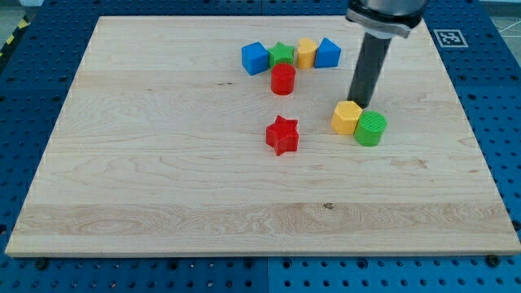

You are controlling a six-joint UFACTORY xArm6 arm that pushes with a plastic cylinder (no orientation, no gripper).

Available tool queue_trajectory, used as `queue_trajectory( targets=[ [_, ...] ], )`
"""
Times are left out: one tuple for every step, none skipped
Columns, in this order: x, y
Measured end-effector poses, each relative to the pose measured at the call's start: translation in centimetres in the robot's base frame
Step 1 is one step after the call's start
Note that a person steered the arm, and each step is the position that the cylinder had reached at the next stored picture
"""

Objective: Push the yellow hexagon along with green circle a bit down

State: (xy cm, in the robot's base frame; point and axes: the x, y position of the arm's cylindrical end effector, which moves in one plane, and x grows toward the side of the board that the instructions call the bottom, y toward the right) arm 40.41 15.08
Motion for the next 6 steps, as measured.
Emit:
queue_trajectory(
  targets=[
    [0.3, 1.4],
    [-0.1, 1.7],
    [-3.5, 0.2],
    [-3.7, -3.5],
    [-3.3, -4.3],
    [0.0, -4.4]
  ],
)
